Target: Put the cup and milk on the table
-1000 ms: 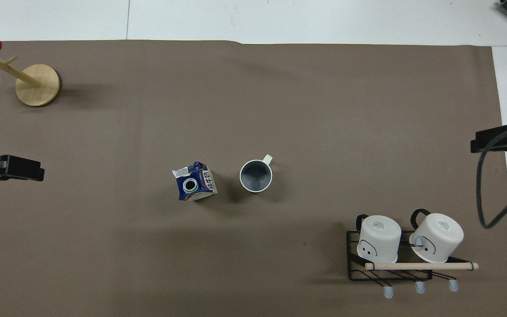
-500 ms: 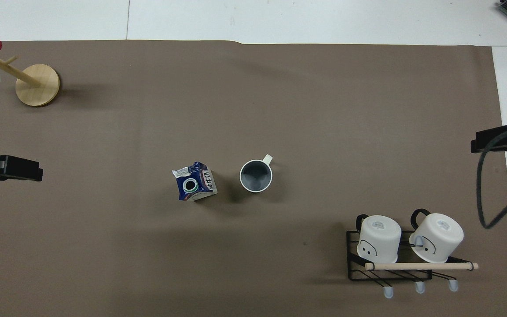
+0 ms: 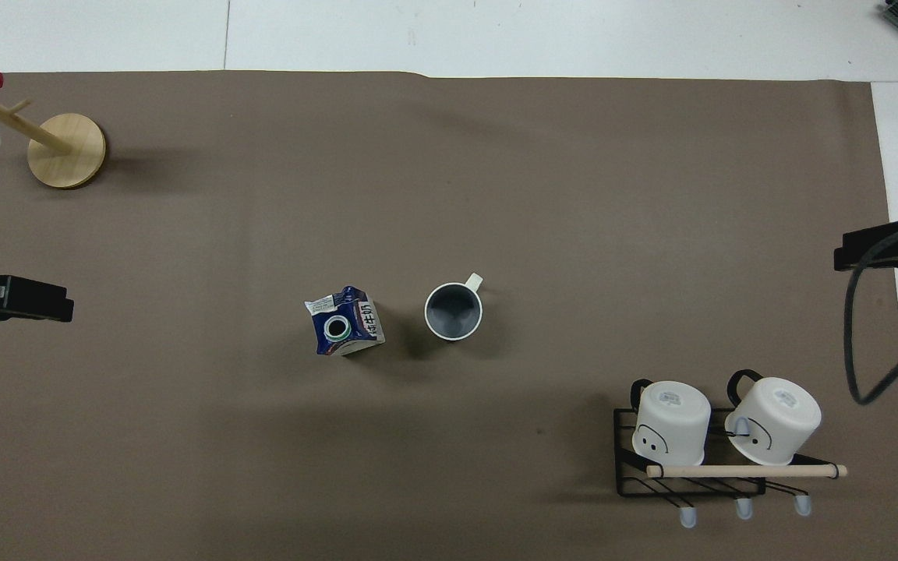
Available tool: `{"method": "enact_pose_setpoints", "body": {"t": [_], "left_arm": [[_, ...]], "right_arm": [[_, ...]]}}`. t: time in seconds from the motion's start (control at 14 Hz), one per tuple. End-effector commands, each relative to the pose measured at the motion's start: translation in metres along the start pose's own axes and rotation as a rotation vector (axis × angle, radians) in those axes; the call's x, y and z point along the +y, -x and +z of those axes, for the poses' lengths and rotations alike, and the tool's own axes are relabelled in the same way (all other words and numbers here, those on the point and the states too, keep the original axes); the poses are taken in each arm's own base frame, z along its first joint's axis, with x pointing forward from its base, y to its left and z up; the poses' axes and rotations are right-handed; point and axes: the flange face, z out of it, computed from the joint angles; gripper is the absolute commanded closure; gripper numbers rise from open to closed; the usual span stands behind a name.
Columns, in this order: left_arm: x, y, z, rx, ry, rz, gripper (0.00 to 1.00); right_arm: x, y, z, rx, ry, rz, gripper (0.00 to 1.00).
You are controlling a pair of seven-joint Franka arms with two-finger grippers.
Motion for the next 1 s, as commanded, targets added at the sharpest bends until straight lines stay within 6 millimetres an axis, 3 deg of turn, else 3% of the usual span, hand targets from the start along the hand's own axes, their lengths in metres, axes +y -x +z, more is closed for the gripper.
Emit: {"method": "enact_pose_setpoints", "body": {"t": [0.0, 0.93], "left_arm": [[-0.0073, 0.0022, -0.0056, -0.014, -0.017, -0.002, 0.00], [-0.0131, 0.0038, -0.0045, -0.028, -0.015, -0.013, 0.00]], "right_arm": [[0.0042, 0.0072, -0.0007, -0.004, 0.007, 0.011, 0.00], [0.0069, 0.0073, -0.0001, -0.005, 0.001, 0.016, 0.00]]}}
